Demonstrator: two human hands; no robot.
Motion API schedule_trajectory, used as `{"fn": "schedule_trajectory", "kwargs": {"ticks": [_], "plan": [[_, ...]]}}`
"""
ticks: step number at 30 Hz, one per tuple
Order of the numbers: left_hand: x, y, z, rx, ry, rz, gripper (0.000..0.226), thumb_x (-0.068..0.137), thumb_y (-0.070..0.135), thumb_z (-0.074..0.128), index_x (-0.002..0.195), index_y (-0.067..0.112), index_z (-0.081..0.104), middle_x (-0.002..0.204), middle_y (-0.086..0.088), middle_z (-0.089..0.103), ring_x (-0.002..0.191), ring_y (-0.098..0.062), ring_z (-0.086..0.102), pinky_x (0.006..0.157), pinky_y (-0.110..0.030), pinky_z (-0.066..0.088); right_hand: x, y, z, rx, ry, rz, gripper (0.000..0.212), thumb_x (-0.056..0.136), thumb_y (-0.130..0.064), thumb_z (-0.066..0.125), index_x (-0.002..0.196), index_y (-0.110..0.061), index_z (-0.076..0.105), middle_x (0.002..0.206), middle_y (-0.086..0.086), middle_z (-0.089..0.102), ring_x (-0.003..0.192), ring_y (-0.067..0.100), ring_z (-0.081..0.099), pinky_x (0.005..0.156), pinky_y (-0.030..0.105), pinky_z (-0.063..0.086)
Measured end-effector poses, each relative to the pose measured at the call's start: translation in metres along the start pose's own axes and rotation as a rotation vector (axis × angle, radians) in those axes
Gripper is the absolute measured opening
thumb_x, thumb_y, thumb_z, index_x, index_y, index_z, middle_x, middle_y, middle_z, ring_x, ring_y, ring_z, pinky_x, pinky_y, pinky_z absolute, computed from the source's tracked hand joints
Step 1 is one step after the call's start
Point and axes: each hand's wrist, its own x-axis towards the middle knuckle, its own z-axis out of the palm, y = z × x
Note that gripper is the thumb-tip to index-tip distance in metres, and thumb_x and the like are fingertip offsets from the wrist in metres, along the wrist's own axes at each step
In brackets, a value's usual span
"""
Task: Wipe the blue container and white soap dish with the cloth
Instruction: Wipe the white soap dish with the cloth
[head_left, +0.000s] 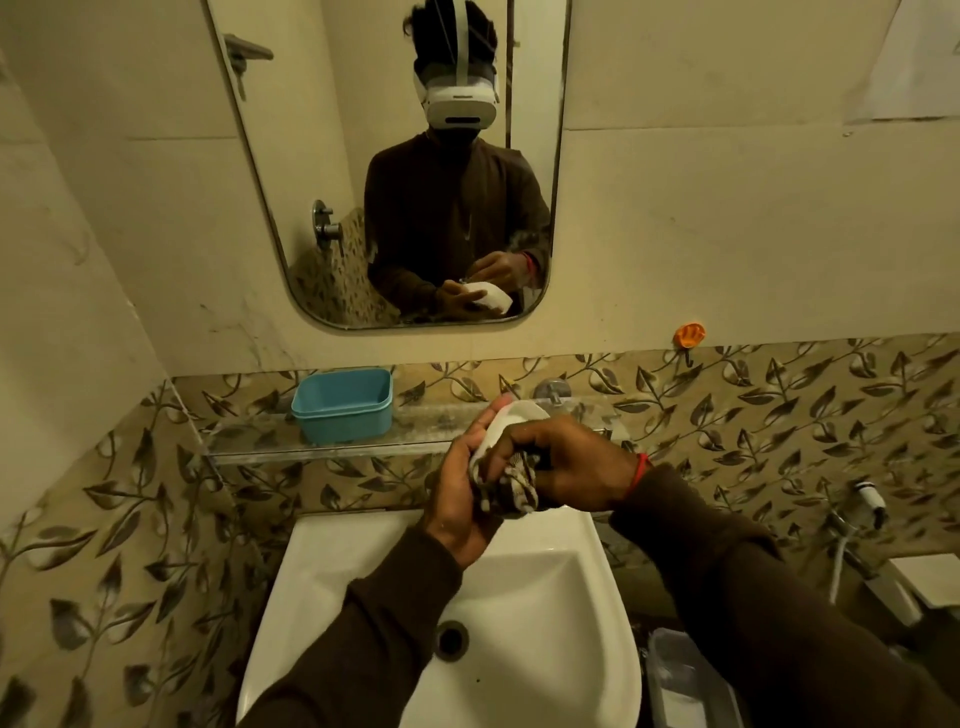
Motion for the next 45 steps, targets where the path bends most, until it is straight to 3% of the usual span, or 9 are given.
{"fn": "schedule_trajectory", "kwargs": {"ticks": [5, 10, 19, 24, 29, 37, 39, 42, 45], "plan": [[-0.001, 0.001, 0.007, -0.1, 0.036, -0.017, 0.046, 0.101, 0.039, 0.041, 0.133, 0.018, 0.066, 0.133, -0.02, 0.067, 0.112, -0.031, 0.071, 0.079, -0.044, 0.062, 0.006, 0.002, 0.003, -0.506, 0.198, -0.181, 0.034, 0.073, -0.008, 0.076, 0.105, -0.012, 0.067, 0.103, 0.01, 0.07, 0.093, 0.022, 0.064, 0.08, 0.031, 0.055], [0.007, 0.008, 0.017, 0.119, 0.05, 0.104, 0.043, 0.105, 0.037, 0.036, 0.145, 0.032, 0.052, 0.149, -0.009, 0.054, 0.134, -0.029, 0.055, 0.112, -0.054, 0.043, 0.015, 0.005, 0.002, -0.716, 0.585, -0.113, 0.031, 0.068, -0.002, 0.073, 0.097, 0.004, 0.064, 0.096, 0.024, 0.064, 0.089, 0.039, 0.06, 0.074, 0.043, 0.054], [0.005, 0.009, -0.003, 0.247, 0.072, 0.232, 0.044, 0.105, 0.028, 0.034, 0.146, 0.032, 0.051, 0.149, -0.005, 0.055, 0.13, -0.023, 0.059, 0.099, -0.043, 0.056, 0.016, 0.0, 0.018, -0.564, 0.285, 0.133, 0.039, 0.082, -0.002, 0.064, 0.118, -0.004, 0.049, 0.11, 0.021, 0.062, 0.099, 0.036, 0.059, 0.082, 0.042, 0.053], [0.004, 0.005, -0.007, 0.233, 0.129, 0.273, 0.043, 0.105, 0.028, 0.032, 0.139, 0.037, 0.058, 0.145, -0.001, 0.058, 0.129, -0.025, 0.059, 0.106, -0.05, 0.051, 0.016, -0.013, 0.026, -0.307, 0.033, 0.221, 0.034, 0.078, -0.002, 0.069, 0.107, -0.013, 0.055, 0.107, 0.017, 0.062, 0.095, 0.035, 0.061, 0.067, 0.03, 0.053], [-0.003, 0.001, -0.005, 0.179, 0.113, 0.31, 0.044, 0.098, 0.034, 0.04, 0.139, 0.033, 0.058, 0.138, -0.004, 0.065, 0.128, -0.03, 0.061, 0.104, -0.05, 0.052, 0.009, -0.015, 0.021, 0.457, 0.107, 0.348, 0.028, 0.084, 0.017, 0.048, 0.092, -0.009, 0.055, 0.085, 0.022, 0.061, 0.059, 0.027, 0.063, 0.045, 0.032, 0.052], [0.005, 0.013, -0.002, 0.104, 0.142, 0.369, 0.052, 0.095, 0.049, 0.047, 0.147, 0.047, 0.042, 0.152, -0.001, 0.049, 0.133, -0.029, 0.055, 0.098, -0.054, 0.055, 0.014, 0.008, 0.012, 1.48, 0.452, 0.2, 0.04, 0.082, -0.001, 0.053, 0.118, -0.02, 0.055, 0.119, 0.017, 0.061, 0.099, 0.032, 0.062, 0.076, 0.045, 0.056], [0.005, 0.011, -0.005, 0.067, 0.161, 0.342, 0.051, 0.095, 0.051, 0.047, 0.146, 0.052, 0.04, 0.155, 0.001, 0.045, 0.135, -0.032, 0.051, 0.101, -0.057, 0.052, 0.013, 0.011, 0.005, 1.397, 0.469, 0.168, 0.042, 0.084, -0.003, 0.05, 0.12, -0.023, 0.058, 0.113, 0.017, 0.066, 0.097, 0.033, 0.063, 0.078, 0.046, 0.052], [0.007, 0.01, -0.017, -0.017, 0.258, 0.307, 0.043, 0.1, 0.042, 0.048, 0.141, 0.053, 0.044, 0.152, -0.002, 0.043, 0.132, -0.033, 0.049, 0.087, -0.05, 0.06, 0.005, 0.017, 0.004, 0.814, 0.499, 0.241, 0.024, 0.092, -0.022, 0.049, 0.111, -0.023, 0.063, 0.11, 0.01, 0.066, 0.102, 0.032, 0.062, 0.08, 0.047, 0.056], [0.011, 0.013, -0.024, -0.127, 0.349, 0.294, 0.041, 0.102, 0.028, 0.05, 0.138, 0.045, 0.044, 0.144, -0.006, 0.045, 0.124, -0.033, 0.051, 0.07, -0.043, 0.063, -0.004, 0.019, 0.013, 0.238, 0.367, 0.316, 0.023, 0.08, -0.059, 0.059, 0.097, -0.044, 0.062, 0.095, -0.011, 0.066, 0.086, 0.007, 0.066, 0.062, 0.022, 0.058]]}}
